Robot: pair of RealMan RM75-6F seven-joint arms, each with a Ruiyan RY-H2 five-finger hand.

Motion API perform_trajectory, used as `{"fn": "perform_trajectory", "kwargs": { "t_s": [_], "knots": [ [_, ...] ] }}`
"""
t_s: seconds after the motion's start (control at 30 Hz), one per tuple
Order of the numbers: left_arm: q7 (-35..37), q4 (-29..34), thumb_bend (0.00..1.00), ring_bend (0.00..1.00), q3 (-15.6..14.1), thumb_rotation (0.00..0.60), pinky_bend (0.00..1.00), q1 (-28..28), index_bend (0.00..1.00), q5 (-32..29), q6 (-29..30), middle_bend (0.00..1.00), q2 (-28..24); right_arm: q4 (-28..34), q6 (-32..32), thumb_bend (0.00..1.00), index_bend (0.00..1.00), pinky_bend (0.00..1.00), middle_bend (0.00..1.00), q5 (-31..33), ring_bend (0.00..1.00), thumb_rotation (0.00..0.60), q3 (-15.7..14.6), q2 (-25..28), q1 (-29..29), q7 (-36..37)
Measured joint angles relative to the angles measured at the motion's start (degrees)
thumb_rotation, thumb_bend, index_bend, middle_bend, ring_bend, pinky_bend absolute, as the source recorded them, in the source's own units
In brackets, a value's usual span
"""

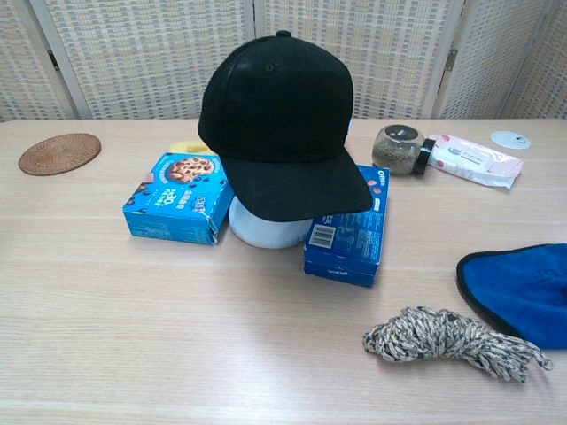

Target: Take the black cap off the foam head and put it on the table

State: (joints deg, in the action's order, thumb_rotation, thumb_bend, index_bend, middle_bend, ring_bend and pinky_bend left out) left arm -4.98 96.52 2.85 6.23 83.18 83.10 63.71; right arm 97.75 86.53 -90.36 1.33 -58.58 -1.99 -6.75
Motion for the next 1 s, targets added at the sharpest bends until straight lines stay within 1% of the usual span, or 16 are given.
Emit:
{"fn": "perform_trajectory", "kwargs": {
  "t_s": [0.33, 0.5, 0.63, 0.7, 0.77, 0.83, 1.0],
  "knots": [
    [-0.1, 0.0, 0.20, 0.00, -0.3, 0.600, 0.00, -0.3, 0.01, 0.0, 0.2, 0.00, 0.1, 0.4, -0.2, 0.05, 0.26, 0.19, 0.21, -1.5, 0.08, 0.600, 0.0, -0.2, -0.7, -0.6],
    [-0.4, 0.3, 0.20, 0.00, -0.5, 0.600, 0.00, -0.3, 0.01, 0.1, 0.1, 0.00, 0.1, 0.1, -0.5, 0.05, 0.26, 0.16, 0.21, -3.4, 0.04, 0.600, 0.2, -1.2, -1.9, -1.3],
    [-0.6, 0.6, 0.20, 0.00, -0.6, 0.600, 0.00, -0.4, 0.01, 0.4, 0.2, 0.00, 0.1, 0.4, -2.7, 0.05, 0.26, 0.12, 0.21, -5.4, 0.02, 0.600, 0.4, -2.1, -4.3, -2.6],
    [-0.7, 0.7, 0.20, 0.00, -0.7, 0.600, 0.00, -0.4, 0.01, 0.4, 0.2, 0.00, 0.0, 0.6, -3.5, 0.04, 0.29, 0.11, 0.21, -6.4, 0.02, 0.600, 0.7, -2.9, -5.6, -3.5],
    [-0.9, 0.9, 0.20, 0.00, -0.7, 0.600, 0.00, -0.5, 0.01, 0.5, 0.3, 0.00, 0.0, 0.6, -4.5, 0.02, 0.34, 0.11, 0.21, -7.5, 0.01, 0.600, 1.2, -4.0, -7.2, -4.4],
    [-0.9, 1.0, 0.20, 0.00, -0.7, 0.600, 0.00, -0.6, 0.01, 0.6, 0.6, 0.00, -0.1, 0.5, -5.6, 0.00, 0.35, 0.10, 0.21, -8.3, 0.01, 0.600, 1.8, -5.3, -8.8, -5.2],
    [-0.7, 1.2, 0.20, 0.00, -0.8, 0.600, 0.00, -1.4, 0.01, 0.5, 1.6, 0.00, -0.5, -0.7, -7.9, 0.00, 0.39, 0.10, 0.21, -10.0, 0.01, 0.600, 3.3, -9.2, -12.7, -6.5]
  ]
}}
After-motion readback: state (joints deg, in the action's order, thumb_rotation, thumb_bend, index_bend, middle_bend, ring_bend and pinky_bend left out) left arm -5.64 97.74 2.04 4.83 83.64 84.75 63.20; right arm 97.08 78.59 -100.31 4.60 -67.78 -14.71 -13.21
